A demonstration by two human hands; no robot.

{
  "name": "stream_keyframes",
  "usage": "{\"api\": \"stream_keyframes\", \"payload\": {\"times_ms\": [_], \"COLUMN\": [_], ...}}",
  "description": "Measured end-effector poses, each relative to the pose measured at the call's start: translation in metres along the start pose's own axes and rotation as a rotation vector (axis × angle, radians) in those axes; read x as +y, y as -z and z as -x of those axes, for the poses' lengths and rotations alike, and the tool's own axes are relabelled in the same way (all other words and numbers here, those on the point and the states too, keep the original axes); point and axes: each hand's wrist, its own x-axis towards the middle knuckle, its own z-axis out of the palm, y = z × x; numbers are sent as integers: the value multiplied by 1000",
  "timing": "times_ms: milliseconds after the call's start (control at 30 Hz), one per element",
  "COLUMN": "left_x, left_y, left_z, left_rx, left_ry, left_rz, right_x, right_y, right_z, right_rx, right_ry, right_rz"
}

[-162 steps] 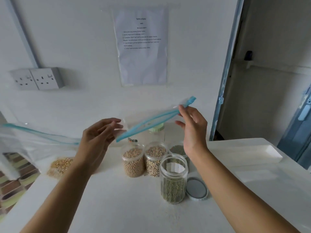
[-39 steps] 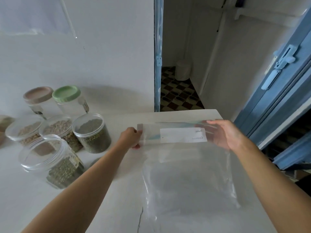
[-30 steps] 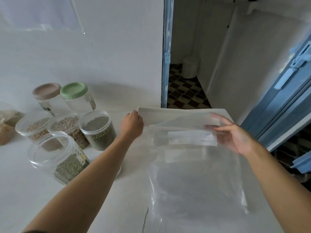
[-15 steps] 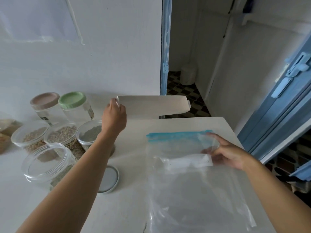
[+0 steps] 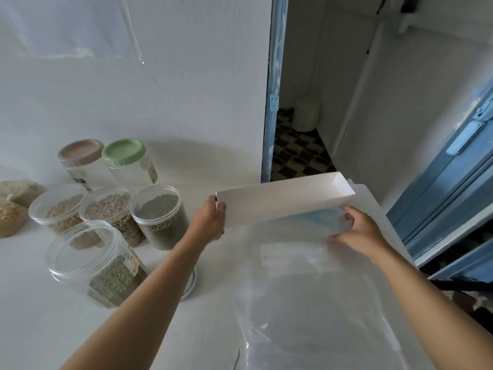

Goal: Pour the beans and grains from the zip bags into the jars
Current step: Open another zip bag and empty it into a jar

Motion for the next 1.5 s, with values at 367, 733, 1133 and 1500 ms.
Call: {"api": "stream_keyframes", "payload": {"times_ms": [367,733,1133,1500], "left_x": [-18,-17,9,22], "left_y": [-12,-20,20,125], "left_z": [-4,-9,36,134], "left_rx": [8,-107,-88,135], "left_ry": [58,16,-182,-489], "left_rz": [67,-184,-237,-190], "right_x": [14,8,-58,-154], "right_y": [6,28,-7,-88], "right_z": [-1,2,30,91], "right_rx": [-8,201,282,55], "right_ry": [-85,-168,299,403], "right_rz": [7,-437,47,-169]}}
